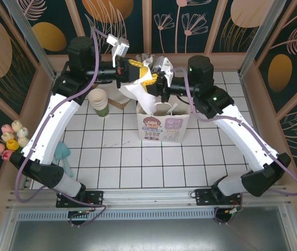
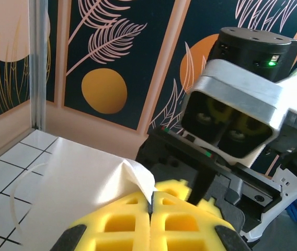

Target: Pack the takeout coffee

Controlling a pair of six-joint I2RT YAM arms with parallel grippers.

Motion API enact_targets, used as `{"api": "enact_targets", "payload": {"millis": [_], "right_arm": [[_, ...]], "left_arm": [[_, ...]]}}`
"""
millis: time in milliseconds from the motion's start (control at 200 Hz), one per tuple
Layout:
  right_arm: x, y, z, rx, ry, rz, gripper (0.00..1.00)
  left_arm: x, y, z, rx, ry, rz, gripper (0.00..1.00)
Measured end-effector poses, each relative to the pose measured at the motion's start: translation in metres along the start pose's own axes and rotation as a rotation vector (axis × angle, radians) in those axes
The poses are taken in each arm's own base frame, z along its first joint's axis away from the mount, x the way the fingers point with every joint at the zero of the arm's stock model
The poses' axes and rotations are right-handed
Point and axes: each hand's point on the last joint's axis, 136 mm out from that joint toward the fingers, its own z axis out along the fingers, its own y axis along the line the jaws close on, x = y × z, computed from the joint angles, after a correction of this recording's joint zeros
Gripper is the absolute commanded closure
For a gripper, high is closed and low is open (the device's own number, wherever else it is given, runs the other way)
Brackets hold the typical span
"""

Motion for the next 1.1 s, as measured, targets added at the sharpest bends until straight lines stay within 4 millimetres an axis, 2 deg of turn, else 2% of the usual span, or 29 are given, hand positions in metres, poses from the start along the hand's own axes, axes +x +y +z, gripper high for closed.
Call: {"api": "enact_targets", "payload": {"millis": [20,45,120,145,185,210,250,285,380,485,606,716,791,906,991,1101], "right_arm": [[0.000,0.000,-0.002,0.009,-0.001,0.006,1.00],[-0.001,-0.001,-0.004,0.026,-0.001,0.004,1.00],[-0.002,-0.006,-0.010,0.081,0.000,-0.003,1.00],[-0.001,-0.008,-0.012,0.104,0.006,-0.002,1.00],[0.000,-0.011,-0.016,0.134,0.016,0.002,1.00],[0.001,-0.013,-0.019,0.160,0.023,0.003,1.00],[0.002,-0.017,-0.023,0.195,0.030,0.003,1.00],[0.003,-0.020,-0.028,0.224,0.036,0.004,1.00],[0.010,-0.024,-0.039,0.269,0.058,0.014,1.00],[0.028,-0.022,-0.048,0.273,0.101,0.025,1.00],[0.048,-0.015,-0.048,0.236,0.162,0.032,1.00],[0.058,-0.018,-0.050,0.233,0.199,0.037,1.00],[0.057,-0.021,-0.048,0.232,0.201,0.039,1.00],[0.045,-0.025,-0.041,0.211,0.176,0.027,1.00],[0.039,-0.031,-0.036,0.210,0.168,0.005,1.00],[0.044,-0.043,-0.028,0.206,0.182,-0.012,1.00]], "left_arm": [[0.000,0.000,0.000,0.000,0.000,0.000,1.00],[0.000,0.000,0.000,0.000,0.000,0.000,0.92],[0.000,-0.001,0.001,0.003,0.000,-0.006,0.83],[0.000,-0.001,0.001,0.000,-0.002,-0.003,0.72],[-0.002,0.002,0.000,-0.012,-0.008,0.001,0.42],[-0.003,0.005,-0.001,-0.022,-0.014,0.010,0.28],[-0.004,0.009,-0.002,-0.043,-0.025,0.019,0.11],[-0.004,0.014,-0.004,-0.070,-0.035,0.024,0.02],[0.004,0.030,-0.010,-0.177,-0.059,0.016,0.01],[0.017,0.054,-0.022,-0.342,-0.087,-0.011,0.01],[0.030,0.078,-0.039,-0.518,-0.124,-0.061,0.01],[0.049,0.096,-0.052,-0.635,-0.137,-0.126,0.02],[0.066,0.106,-0.059,-0.694,-0.132,-0.175,0.01],[0.091,0.119,-0.062,-0.748,-0.109,-0.244,0.01],[0.104,0.122,-0.060,-0.745,-0.088,-0.273,0.02],[0.115,0.121,-0.056,-0.718,-0.063,-0.291,0.01]]}}
